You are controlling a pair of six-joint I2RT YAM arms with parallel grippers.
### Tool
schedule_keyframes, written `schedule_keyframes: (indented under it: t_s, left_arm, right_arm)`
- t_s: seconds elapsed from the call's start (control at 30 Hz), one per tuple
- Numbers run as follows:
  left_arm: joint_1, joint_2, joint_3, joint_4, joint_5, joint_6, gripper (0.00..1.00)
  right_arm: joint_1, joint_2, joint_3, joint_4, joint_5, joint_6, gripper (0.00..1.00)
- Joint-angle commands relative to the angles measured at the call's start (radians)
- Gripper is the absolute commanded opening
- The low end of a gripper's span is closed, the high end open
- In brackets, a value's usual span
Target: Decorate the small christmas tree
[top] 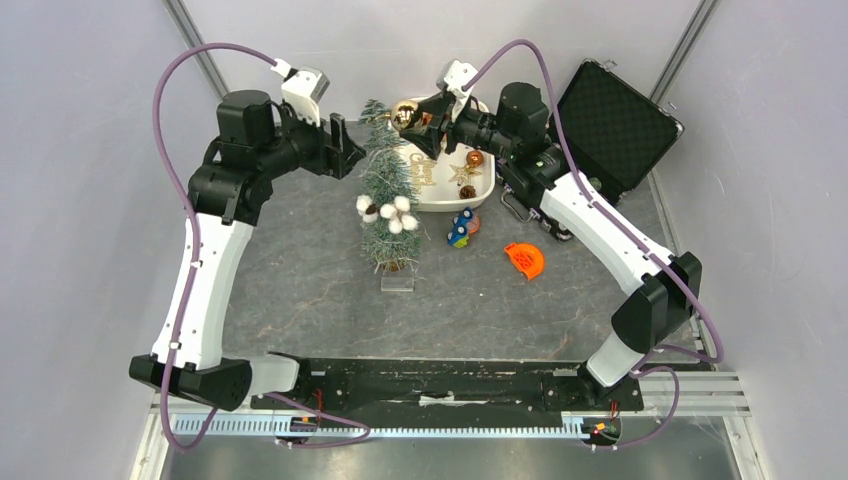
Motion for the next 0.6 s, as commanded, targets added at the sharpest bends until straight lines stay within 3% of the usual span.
schedule_keyframes:
  t_s: [0.0,0.2,0.4,0.57]
  left_arm:
    - [0.008,0.025,0.092,0.052,0.054,0.048,0.74]
    - [0.006,0.097,0.176,0.053,0.011,0.090,0.77]
    - [-0.015,0.119,0.183,0.055,0.060,0.135,0.78]
    - [-0.023,0.137,0.193,0.065,-0.018,0.151,0.79]
  right_arm:
    - [0.006,-0.019,-0.024,0.063,0.011,0.037,0.29]
    - [0.012,-0.017,-0.028,0.075,0.011,0.046,0.28]
    - [0.017,-0.017,-0.031,0.077,0.016,0.049,0.28]
    - [0.018,-0.021,-0.035,0.077,0.023,0.050,0.27]
